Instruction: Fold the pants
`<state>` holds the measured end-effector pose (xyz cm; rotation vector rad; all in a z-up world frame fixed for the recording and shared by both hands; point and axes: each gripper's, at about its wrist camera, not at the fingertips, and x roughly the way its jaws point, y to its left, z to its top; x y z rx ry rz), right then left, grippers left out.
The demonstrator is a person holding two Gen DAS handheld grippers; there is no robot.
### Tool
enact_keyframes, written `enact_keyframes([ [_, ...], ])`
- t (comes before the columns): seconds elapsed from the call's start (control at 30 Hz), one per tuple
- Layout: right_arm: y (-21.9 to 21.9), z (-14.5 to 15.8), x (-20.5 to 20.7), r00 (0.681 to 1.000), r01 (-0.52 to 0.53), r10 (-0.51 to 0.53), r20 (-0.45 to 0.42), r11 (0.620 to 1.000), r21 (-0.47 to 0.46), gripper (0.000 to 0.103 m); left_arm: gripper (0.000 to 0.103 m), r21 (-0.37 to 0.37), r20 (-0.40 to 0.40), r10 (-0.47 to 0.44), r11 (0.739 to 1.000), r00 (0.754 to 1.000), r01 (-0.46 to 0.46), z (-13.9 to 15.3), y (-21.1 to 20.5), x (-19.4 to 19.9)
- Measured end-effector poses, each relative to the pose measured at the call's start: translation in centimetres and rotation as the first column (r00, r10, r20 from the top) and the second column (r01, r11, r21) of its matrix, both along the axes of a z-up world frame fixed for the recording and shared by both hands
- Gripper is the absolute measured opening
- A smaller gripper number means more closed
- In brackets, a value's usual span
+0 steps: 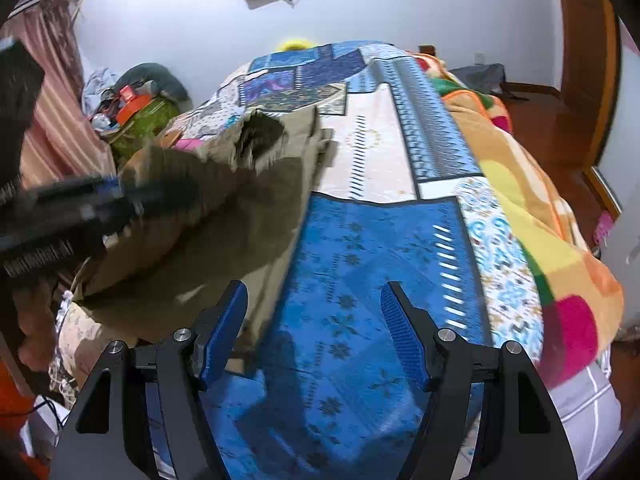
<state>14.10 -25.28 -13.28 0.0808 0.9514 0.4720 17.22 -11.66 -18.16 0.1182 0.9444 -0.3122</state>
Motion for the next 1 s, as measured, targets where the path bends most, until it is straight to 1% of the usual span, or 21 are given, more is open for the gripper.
enact_keyframes([
  [0.07,-0.6,0.0,0.0,1.000,0.014,-0.014,-0.002,1.000,0.000,0.066,0.031,-0.002,-0.008,-0.005,1.000,1.000,0.005,-0.1,-0.2,-0.1],
  [0.1,-0.7,-0.1,0.0,1.000,0.018,-0.018,-0.003,1.000,0.000,0.066,0.034,-0.006,-0.011,-0.010,1.000,1.000,0.010,-0.1,-0.2,-0.2],
  [0.17,-0.9,0.1,-0.1,1.000,0.026,-0.026,0.000,1.000,0.000,0.066,0.047,-0.014,-0.010,-0.020,1.000,1.000,0.020,0.2,-0.2,-0.4],
  [0.2,-0.9,0.2,-0.2,1.000,0.026,-0.026,0.003,1.000,0.001,0.066,0.061,-0.014,-0.001,-0.019,1.000,1.000,0.019,0.4,-0.1,-0.4],
  [0.23,-0.9,0.5,-0.2,1.000,0.026,-0.026,0.008,1.000,0.002,0.066,0.069,-0.008,0.024,-0.010,1.000,1.000,0.010,0.8,0.2,-0.8],
  [0.27,-0.8,0.7,-0.1,1.000,0.027,-0.027,0.014,1.000,0.004,0.066,0.070,0.000,0.055,0.002,1.000,0.999,-0.002,1.3,0.5,-1.1],
  [0.33,-0.7,1.2,-0.1,0.999,0.026,-0.026,0.030,1.000,0.008,0.065,0.070,0.003,0.083,0.017,1.000,0.996,-0.018,2.2,1.6,-1.3],
  [0.43,-0.2,2.3,0.0,0.998,0.015,-0.016,0.061,1.000,0.025,0.066,0.073,-0.003,0.104,0.061,0.998,0.993,-0.061,3.2,3.8,-0.9],
  [0.47,0.1,2.6,0.1,0.998,0.009,-0.011,0.068,0.999,0.031,0.066,0.073,0.005,0.109,0.078,0.997,0.991,-0.079,3.4,4.7,-0.7],
  [0.57,1.0,3.5,0.5,0.996,-0.018,0.014,0.090,0.999,0.042,0.066,0.074,0.068,0.137,0.145,0.985,0.980,-0.156,4.0,7.9,0.6],
  [0.67,2.3,3.7,0.9,0.994,-0.044,0.039,0.102,0.998,0.051,0.066,0.077,0.091,0.126,0.176,0.978,0.976,-0.188,3.9,10.8,2.0],
  [0.77,3.7,3.1,1.4,0.994,-0.068,0.063,0.094,0.996,0.052,0.066,0.078,0.113,0.105,0.214,0.968,0.971,-0.225,3.4,13.6,4.1],
  [0.83,4.6,2.1,1.8,0.995,-0.077,0.074,0.070,0.996,0.046,0.066,0.078,0.124,0.089,0.231,0.963,0.969,-0.241,2.7,15.2,5.8],
  [0.93,5.4,0.0,2.3,0.997,-0.083,0.082,0.013,0.996,0.038,0.066,0.078,0.151,0.066,0.246,0.955,0.967,-0.254,1.3,16.5,8.5],
  [1.0,5.4,-1.2,2.3,0.997,-0.077,0.078,-0.022,0.996,0.050,0.065,0.078,0.162,0.041,0.243,0.956,0.969,-0.246,0.3,16.8,10.3],
])
